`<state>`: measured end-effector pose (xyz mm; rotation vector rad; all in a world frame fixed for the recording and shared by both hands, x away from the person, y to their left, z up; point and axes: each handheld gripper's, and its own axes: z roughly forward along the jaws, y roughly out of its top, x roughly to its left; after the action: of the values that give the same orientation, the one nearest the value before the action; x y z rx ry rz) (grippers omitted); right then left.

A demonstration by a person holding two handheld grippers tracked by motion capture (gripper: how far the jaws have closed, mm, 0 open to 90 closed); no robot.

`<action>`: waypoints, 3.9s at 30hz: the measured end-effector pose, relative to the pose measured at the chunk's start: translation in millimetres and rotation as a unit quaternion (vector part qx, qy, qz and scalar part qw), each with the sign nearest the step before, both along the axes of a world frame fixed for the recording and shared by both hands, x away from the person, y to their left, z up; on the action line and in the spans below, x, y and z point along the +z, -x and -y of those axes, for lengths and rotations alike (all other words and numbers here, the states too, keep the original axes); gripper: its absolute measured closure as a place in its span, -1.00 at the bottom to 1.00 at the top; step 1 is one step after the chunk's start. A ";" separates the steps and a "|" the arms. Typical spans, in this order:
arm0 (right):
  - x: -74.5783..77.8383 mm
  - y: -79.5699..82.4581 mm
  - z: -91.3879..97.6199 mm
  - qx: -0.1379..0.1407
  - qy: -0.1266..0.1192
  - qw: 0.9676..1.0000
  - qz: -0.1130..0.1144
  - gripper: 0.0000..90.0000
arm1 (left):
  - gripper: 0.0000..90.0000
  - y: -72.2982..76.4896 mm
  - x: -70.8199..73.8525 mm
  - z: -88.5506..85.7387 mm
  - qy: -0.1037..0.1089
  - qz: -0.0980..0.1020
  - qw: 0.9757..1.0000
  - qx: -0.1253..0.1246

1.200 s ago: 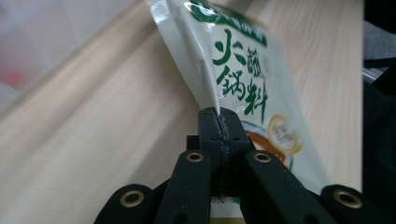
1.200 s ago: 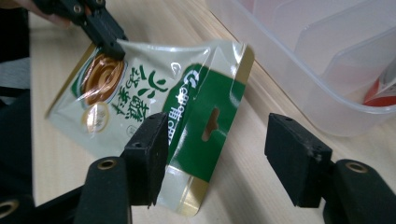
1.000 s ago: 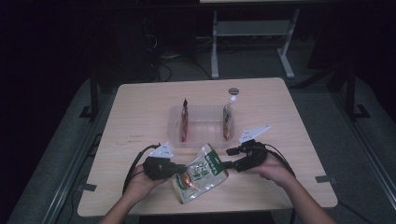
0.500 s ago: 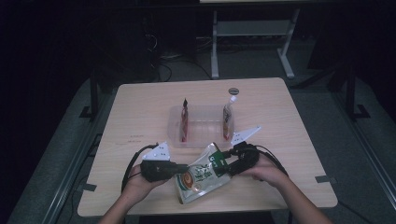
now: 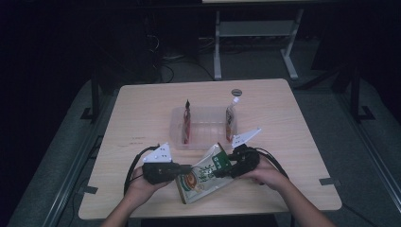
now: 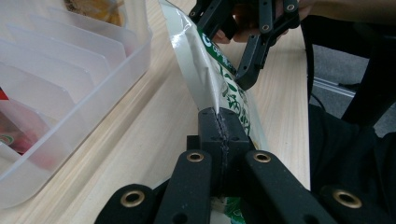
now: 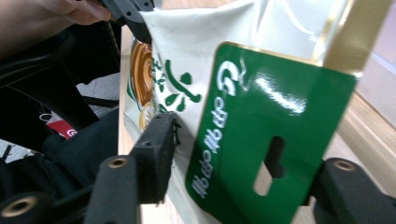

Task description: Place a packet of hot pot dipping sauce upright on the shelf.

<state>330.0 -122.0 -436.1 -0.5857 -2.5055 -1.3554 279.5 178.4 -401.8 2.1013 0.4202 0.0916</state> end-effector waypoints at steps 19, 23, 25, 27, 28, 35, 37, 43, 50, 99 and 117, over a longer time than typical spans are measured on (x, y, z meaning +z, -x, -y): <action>6.8 0.9 2.9 0.003 -0.027 1.000 0.009 0.85 | 1.00 -2.7 -1.0 -4.9 0.014 -0.002 1.000 0.013; 6.7 0.2 2.3 0.014 -0.029 0.999 0.004 0.96 | 1.00 -2.9 -1.6 -5.1 0.015 -0.001 1.000 0.012; 6.2 -0.7 2.8 0.016 -0.029 0.999 -0.003 0.98 | 1.00 -2.8 -1.8 -4.9 0.015 -0.001 1.000 0.012; 6.0 -0.3 2.3 0.016 -0.028 0.999 0.000 0.99 | 1.00 -3.1 -2.3 -4.8 0.014 -0.002 1.000 0.012; 5.9 -0.3 1.9 0.018 -0.026 0.999 0.006 1.00 | 0.99 -3.5 -2.6 -5.2 0.013 -0.003 1.000 0.012; 9.2 0.7 1.5 0.024 -0.027 0.999 0.016 1.00 | 0.88 -4.6 -4.2 -5.9 -0.001 0.015 1.000 0.018; 10.8 1.8 1.8 0.025 -0.028 0.999 0.011 1.00 | 0.79 -4.3 -2.4 -8.2 0.001 0.020 0.999 0.026; 16.4 2.9 4.2 0.025 -0.039 0.999 0.015 1.00 | 0.75 -5.4 6.1 -23.2 0.021 0.033 0.998 0.058; 28.1 4.2 6.4 0.025 -0.069 0.997 0.024 1.00 | 0.89 -5.7 8.0 -26.0 0.024 0.032 0.997 0.065; 87.0 -39.4 27.1 -0.111 -0.141 0.979 0.096 1.00 | -0.34 -5.9 -21.4 -11.8 -0.062 -0.037 0.997 0.023; 74.5 -51.6 17.0 -0.118 -0.117 0.982 0.092 1.00 | -0.37 -5.1 -23.9 -10.0 -0.071 -0.044 0.996 0.014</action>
<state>381.6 -139.0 -361.7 -0.7555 -2.4224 -1.8368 284.6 188.4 -425.8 2.2452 0.5084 0.0463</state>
